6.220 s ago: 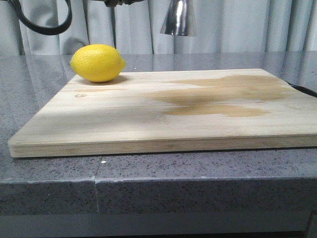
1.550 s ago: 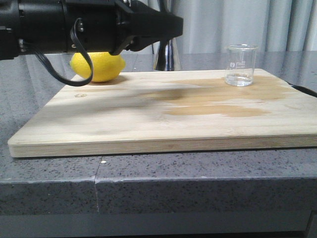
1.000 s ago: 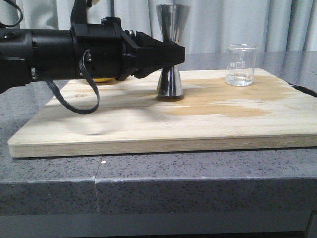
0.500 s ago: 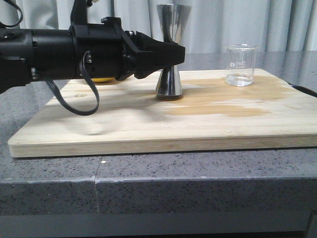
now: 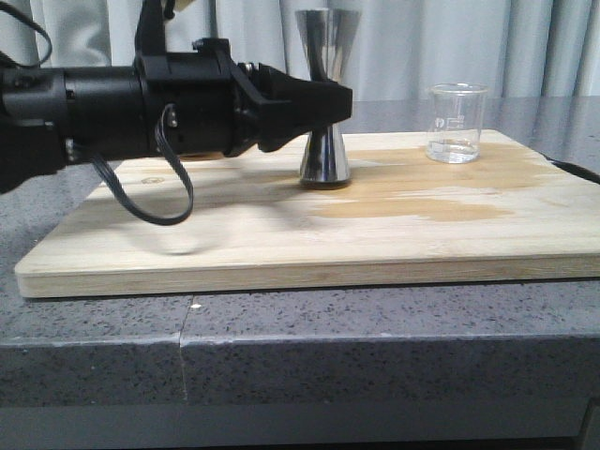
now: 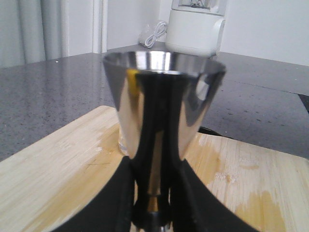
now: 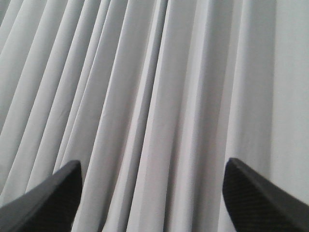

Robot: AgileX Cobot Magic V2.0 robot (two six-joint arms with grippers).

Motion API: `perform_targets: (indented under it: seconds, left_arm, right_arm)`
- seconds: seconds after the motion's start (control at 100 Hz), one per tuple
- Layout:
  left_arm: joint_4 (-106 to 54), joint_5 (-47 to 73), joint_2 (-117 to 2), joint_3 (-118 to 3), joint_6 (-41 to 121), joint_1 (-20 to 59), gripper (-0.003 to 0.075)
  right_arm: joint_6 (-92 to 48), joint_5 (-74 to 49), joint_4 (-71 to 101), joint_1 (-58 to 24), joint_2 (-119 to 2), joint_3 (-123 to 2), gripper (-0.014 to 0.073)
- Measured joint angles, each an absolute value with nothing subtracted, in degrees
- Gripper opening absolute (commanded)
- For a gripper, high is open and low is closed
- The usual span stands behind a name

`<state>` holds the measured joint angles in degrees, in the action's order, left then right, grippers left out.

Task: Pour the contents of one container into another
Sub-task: 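Open the left gripper and pull it back from the jigger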

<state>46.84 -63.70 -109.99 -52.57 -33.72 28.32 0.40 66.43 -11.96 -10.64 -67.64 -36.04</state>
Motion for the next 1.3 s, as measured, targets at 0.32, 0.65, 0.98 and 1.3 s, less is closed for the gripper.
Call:
perform_targets:
  seconds: [0.32,0.65,0.98,1.3]
  left_arm:
    - [46.6,-64.8,-110.9,-52.6,-33.5,28.3,-0.0019]
    - [46.9,-64.8,-110.9,-52.7,-33.5,28.3,-0.0019]
    - [47.3,-64.8,-110.9,-52.7,-33.5,28.3,0.0076]
    - [47.4,-65.1,-110.9,-52.7,-33.5,28.3,0.0194]
  right_arm:
    - [0.4,66.4,-12.0,-10.6,-67.6,-36.0,0.0542]
    - [0.4,66.4,-12.0,-10.6,-67.6,-36.0,0.0541]
    - [0.4,66.4,-12.0,-10.6,-67.6,-36.0,0.0542]
    - [0.4,66.4,-12.0,-10.6,-67.6,-36.0,0.0541]
